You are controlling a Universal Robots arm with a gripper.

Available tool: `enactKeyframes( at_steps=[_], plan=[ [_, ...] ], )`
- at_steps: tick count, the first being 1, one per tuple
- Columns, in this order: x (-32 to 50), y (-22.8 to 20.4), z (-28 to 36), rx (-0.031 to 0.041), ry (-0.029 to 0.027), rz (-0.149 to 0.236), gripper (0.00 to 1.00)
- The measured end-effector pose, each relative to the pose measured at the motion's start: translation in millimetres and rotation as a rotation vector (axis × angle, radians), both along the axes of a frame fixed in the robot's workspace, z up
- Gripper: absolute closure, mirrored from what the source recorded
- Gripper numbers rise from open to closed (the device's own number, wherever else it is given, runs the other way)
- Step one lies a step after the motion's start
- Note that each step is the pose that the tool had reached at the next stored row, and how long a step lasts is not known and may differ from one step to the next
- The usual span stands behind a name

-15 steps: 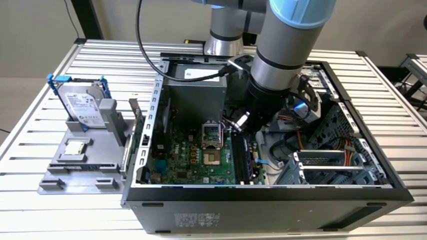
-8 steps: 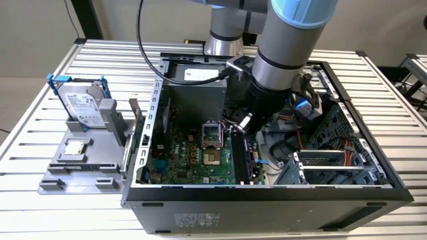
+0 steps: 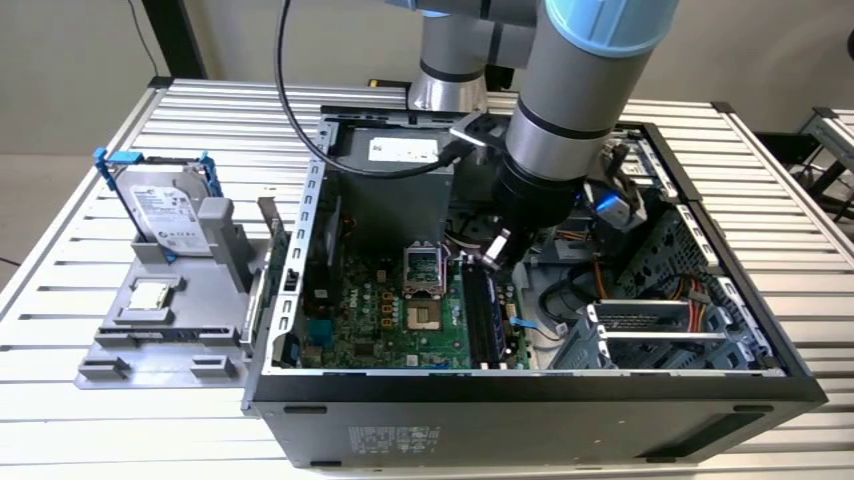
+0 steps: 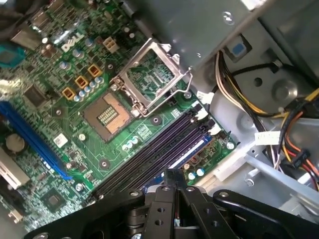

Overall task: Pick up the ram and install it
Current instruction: 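Press down the ram until it locks into place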

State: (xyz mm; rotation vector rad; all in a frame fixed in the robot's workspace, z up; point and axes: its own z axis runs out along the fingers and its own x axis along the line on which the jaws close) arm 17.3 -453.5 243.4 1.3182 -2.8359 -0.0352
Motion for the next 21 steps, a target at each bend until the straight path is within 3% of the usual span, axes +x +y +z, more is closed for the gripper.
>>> enactKeyframes(
  at_steps=[3,11,21],
  plan=[
    [0.0,0.0,0.0,0.0006,0.0000,0.054,1.00],
    [0.0,0.1,-0.1,0.0167,-0.0008,0.168,1.00],
    [0.0,0.0,-0.6,0.0258,-0.0006,0.302,1.00]
  ],
)
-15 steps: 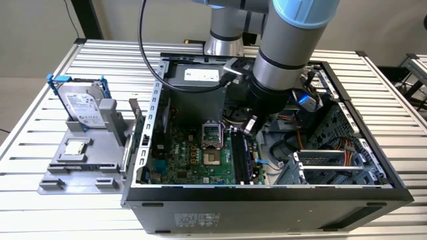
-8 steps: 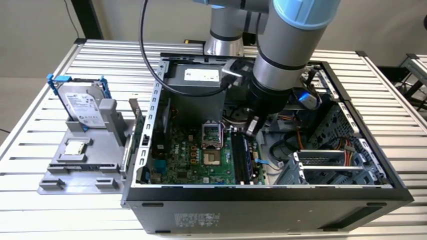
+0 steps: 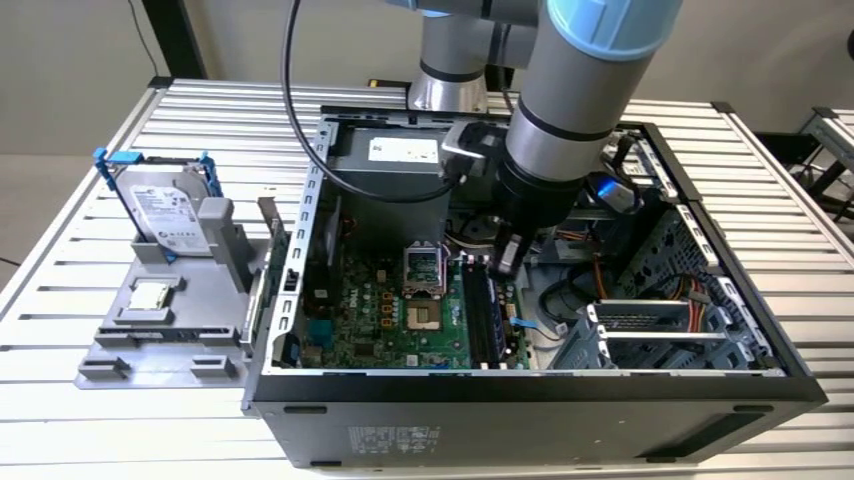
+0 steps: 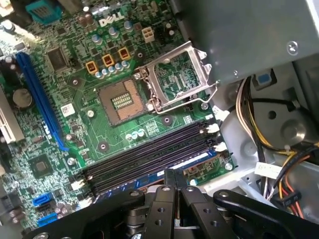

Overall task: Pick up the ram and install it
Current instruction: 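Press down the ram until it locks into place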

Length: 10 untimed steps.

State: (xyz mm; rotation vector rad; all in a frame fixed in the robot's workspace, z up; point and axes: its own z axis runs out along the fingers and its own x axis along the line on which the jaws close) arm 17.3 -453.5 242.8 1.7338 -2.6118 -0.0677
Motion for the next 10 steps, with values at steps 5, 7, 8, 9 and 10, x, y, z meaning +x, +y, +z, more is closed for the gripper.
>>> enactKeyframes(
  at_steps=[5,7,8,9,10],
  plan=[
    [0.0,-0.1,-0.3,0.0012,0.0001,0.060,1.00],
    [0.0,-0.1,-0.8,0.0016,0.0000,0.087,1.00],
    [0.0,-0.3,-1.0,0.0015,0.0001,0.100,1.00],
    [0.0,-0.5,-1.1,0.0014,0.0001,0.111,1.00],
    [0.0,-0.6,-1.1,0.0015,0.0001,0.121,1.00]
  ],
)
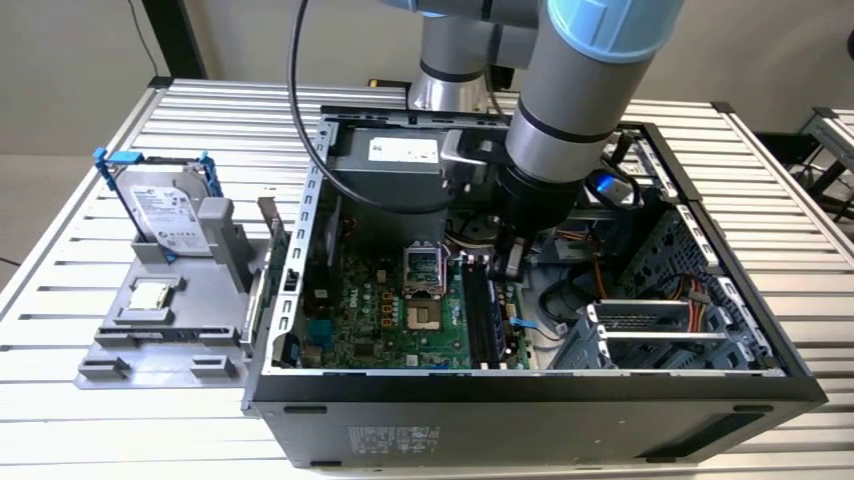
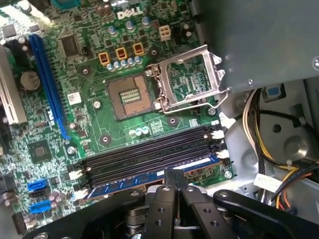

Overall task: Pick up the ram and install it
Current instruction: 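Press down the ram until it locks into place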

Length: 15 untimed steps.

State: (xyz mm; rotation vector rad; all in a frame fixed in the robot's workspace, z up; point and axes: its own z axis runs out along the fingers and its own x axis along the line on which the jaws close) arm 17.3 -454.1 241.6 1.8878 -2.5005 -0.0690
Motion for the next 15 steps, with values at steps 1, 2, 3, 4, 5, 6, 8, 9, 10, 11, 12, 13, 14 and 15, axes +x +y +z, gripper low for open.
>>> enactKeyframes(
  at_steps=[1,2,3,4,5,6,8,9,10,11,12,13,14,15],
  plan=[
    [0.0,-0.1,-0.1,0.0000,0.0000,0.011,1.00],
    [0.0,-0.2,-0.2,0.0000,0.0000,0.023,1.00],
    [0.0,-0.5,-0.3,0.0000,0.0000,0.033,1.00],
    [0.0,-0.7,-0.4,0.0000,0.0000,0.043,1.00],
    [0.0,-1.0,-0.4,0.0000,0.0000,0.052,1.00],
    [0.0,-1.5,-0.5,-0.0002,0.0001,0.060,1.00],
    [0.0,-3.0,-0.7,-0.0001,0.0000,0.073,1.00],
    [0.0,-3.8,-0.8,-0.0002,0.0000,0.080,1.00],
    [0.0,-4.1,-1.0,0.0000,0.0000,0.089,1.00],
    [-0.1,-4.2,-1.0,-0.0001,0.0000,0.101,1.00],
    [-0.1,-4.2,-0.9,-0.0002,0.0001,0.116,1.00],
    [-0.1,-4.3,-1.0,-0.0003,0.0001,0.129,1.00],
    [-0.1,-4.4,-1.0,-0.0002,0.0000,0.142,1.00],
    [-0.1,-4.4,-1.1,-0.0001,0.0000,0.158,1.00]
  ],
)
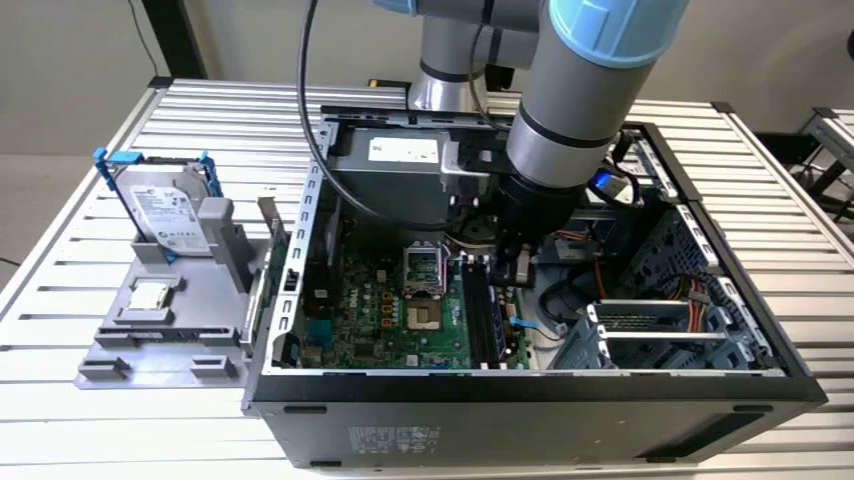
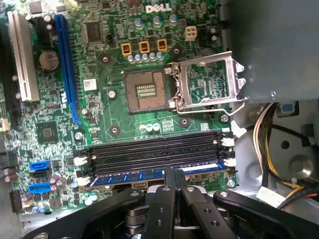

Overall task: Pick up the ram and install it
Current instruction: 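Press down the ram until it locks into place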

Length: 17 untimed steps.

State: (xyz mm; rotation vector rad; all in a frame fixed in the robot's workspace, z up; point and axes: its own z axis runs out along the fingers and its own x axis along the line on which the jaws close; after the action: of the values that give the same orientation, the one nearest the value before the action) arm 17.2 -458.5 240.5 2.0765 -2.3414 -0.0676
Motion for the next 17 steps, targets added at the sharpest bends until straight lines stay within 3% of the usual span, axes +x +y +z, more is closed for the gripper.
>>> enactKeyframes(
  at_steps=[5,9,11,14,17],
  plan=[
    [-0.2,-0.7,-0.4,0.0002,0.0000,0.065,1.00],
    [-0.2,-1.2,-0.4,-0.0001,0.0015,0.065,1.00],
    [-0.1,-5.5,-1.4,0.0001,0.0015,0.065,1.00],
    [-0.2,-9.8,-5.8,0.0002,0.0014,0.066,1.00],
    [-0.2,-10.1,-11.3,0.0000,0.0015,0.066,1.00]
  ],
)
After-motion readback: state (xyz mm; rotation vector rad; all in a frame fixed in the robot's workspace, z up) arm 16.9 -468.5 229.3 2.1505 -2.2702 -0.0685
